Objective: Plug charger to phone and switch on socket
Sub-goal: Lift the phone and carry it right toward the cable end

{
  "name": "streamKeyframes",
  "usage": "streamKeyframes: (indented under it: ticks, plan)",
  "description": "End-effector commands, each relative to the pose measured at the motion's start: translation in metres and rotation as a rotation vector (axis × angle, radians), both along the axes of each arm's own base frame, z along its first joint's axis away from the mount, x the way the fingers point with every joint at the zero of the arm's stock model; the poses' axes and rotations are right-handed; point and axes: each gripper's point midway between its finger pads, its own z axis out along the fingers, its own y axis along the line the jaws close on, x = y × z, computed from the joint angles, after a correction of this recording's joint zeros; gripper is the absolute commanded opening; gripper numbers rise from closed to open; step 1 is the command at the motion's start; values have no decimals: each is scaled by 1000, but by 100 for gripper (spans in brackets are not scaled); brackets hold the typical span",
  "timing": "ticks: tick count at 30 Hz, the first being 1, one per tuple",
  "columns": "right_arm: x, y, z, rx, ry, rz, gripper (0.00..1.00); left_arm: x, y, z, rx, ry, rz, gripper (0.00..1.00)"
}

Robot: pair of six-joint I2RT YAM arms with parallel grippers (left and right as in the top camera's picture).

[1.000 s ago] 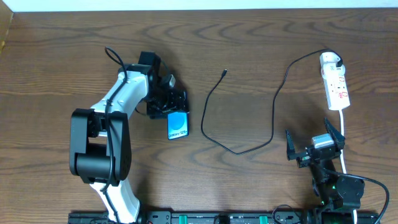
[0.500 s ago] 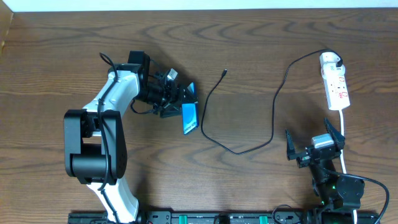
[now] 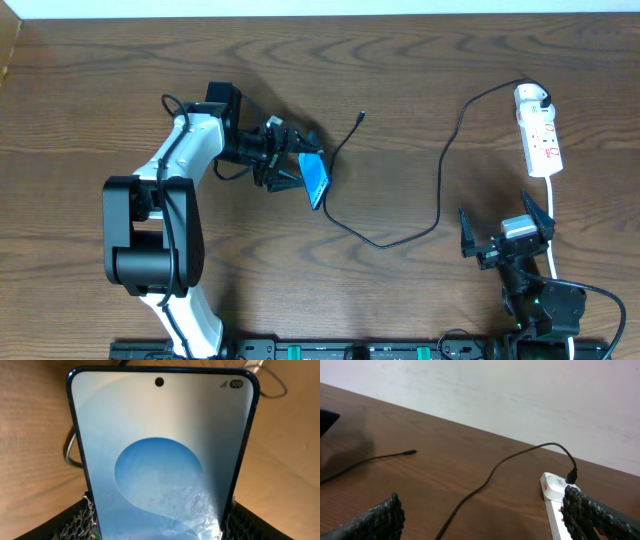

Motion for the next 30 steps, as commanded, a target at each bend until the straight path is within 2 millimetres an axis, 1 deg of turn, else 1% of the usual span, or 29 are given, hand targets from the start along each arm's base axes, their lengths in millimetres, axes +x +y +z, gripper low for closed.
streamKeyframes:
  ticks: [1, 5, 13, 19, 30]
  plan:
    - [0, 2, -1, 6, 3, 6, 99, 1, -2, 20, -47, 83, 65, 68]
    - [0, 2, -1, 6, 3, 6, 99, 0, -3, 21, -50, 87, 66, 68]
    - [0, 2, -1, 6, 3, 6, 99, 0, -3, 21, -47, 169, 109, 68]
    - [0, 2, -1, 6, 3, 6, 99, 0, -8, 34, -127, 183, 101, 68]
    - [0, 2, -1, 6, 3, 6, 99, 0, -8, 34, -122, 275, 145, 68]
